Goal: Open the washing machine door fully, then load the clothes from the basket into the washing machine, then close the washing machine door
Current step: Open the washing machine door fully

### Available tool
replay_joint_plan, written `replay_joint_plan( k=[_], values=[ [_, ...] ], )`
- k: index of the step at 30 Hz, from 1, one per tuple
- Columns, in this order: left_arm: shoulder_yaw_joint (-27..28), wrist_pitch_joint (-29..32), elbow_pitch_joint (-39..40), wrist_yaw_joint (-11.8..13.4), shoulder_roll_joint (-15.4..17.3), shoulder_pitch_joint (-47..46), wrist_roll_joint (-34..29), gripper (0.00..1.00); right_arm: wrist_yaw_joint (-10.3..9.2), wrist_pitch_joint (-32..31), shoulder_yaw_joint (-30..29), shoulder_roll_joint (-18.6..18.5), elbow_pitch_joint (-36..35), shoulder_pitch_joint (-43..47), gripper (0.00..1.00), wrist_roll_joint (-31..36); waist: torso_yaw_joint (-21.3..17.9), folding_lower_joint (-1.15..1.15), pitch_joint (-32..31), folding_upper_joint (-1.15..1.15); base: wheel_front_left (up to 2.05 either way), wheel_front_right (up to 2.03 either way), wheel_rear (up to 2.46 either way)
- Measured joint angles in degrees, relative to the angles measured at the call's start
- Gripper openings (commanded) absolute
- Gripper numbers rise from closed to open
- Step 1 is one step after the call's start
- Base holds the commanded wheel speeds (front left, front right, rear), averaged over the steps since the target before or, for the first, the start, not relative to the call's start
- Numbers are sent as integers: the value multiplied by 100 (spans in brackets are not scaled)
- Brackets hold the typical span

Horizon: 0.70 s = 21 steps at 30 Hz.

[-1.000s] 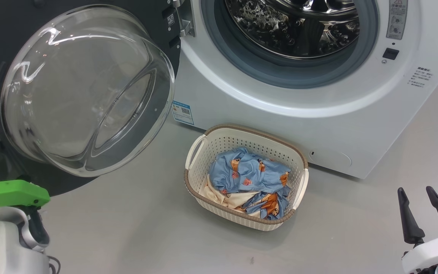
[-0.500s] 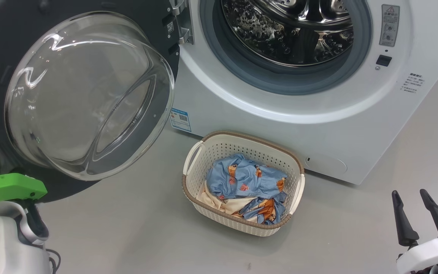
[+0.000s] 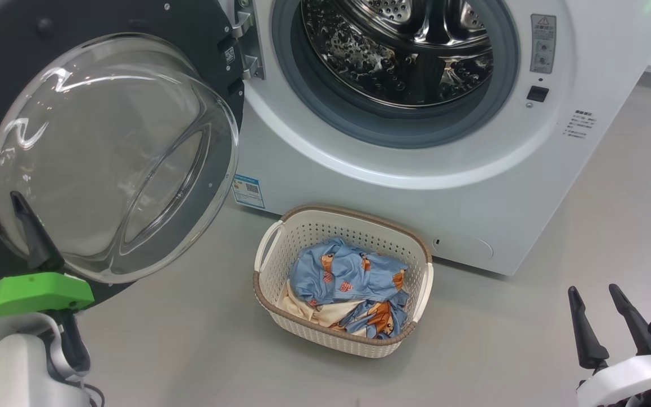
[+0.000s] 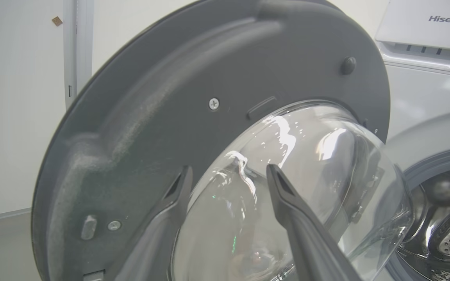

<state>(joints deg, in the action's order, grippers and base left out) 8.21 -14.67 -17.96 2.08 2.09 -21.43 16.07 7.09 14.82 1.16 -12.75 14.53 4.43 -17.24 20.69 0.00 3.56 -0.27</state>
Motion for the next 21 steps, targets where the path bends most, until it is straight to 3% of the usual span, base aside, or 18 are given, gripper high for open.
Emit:
replay_joint_plan(
  k=[21],
  values=[
    [-561,0,647,-347,-16,1041,-152,100,0,0,109,90,-55,-7,100,1,-782,0,-115,0,0,0,0]
  ],
)
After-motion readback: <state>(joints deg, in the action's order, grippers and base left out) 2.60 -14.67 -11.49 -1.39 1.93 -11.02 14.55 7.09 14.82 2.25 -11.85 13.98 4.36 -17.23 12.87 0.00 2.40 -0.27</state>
